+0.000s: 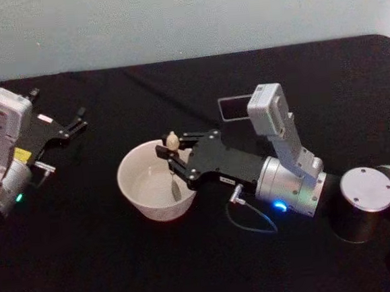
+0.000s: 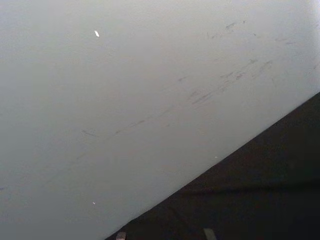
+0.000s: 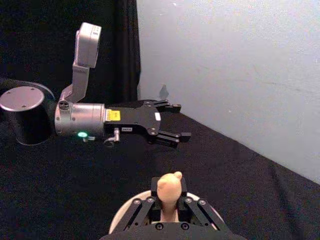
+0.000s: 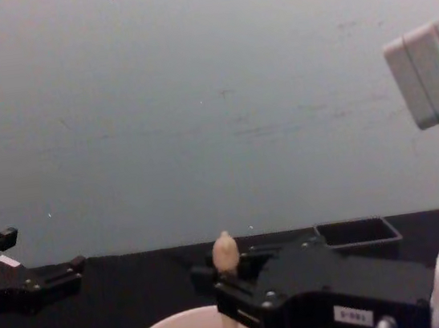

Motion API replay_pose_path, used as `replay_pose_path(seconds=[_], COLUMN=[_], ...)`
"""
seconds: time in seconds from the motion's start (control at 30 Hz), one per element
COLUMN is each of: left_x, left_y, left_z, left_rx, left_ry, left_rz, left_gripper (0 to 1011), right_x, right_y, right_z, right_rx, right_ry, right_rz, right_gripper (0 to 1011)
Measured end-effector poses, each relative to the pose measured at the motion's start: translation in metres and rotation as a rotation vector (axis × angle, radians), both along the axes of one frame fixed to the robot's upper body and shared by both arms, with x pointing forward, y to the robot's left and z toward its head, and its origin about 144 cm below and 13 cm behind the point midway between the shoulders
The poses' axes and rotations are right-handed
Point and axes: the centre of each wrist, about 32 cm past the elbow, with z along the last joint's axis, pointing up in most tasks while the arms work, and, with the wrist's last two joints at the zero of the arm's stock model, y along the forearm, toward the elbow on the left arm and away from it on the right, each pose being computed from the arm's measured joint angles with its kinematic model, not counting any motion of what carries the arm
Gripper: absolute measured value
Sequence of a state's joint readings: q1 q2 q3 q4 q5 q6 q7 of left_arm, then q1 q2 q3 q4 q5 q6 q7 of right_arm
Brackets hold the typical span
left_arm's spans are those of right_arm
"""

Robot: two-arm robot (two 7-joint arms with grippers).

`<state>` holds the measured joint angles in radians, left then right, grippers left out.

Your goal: Pick up the stirring spoon with one hand, stir inside the cup, then place it back in its original position.

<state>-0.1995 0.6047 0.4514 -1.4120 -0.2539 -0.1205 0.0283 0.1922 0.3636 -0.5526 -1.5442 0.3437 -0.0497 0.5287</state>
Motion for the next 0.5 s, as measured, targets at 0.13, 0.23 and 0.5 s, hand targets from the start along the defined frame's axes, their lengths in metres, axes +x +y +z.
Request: replay_pose_path(seconds=[0.13, 0.23, 0.5], left_x=[0.000, 0.000, 0.000], left_y=[0.000, 0.000, 0.000], left_z=[0.000, 0.000, 0.000], left_rx=[0.000, 0.000, 0.000], left_ry=[0.000, 0.000, 0.000], left_rz=[0.000, 0.000, 0.000], left_gripper=[1001, 1001, 1001], right_x=[0.001, 0.002, 0.007], right_y=[0.004, 0.008, 0.014], right_z=[-0.001, -0.001, -0.001], right_rx=[0.001, 0.004, 0.009], right_ry=[0.004, 0.004, 0.001], right_rz=[0.006, 0.010, 0.018], right_gripper=[169, 170, 169])
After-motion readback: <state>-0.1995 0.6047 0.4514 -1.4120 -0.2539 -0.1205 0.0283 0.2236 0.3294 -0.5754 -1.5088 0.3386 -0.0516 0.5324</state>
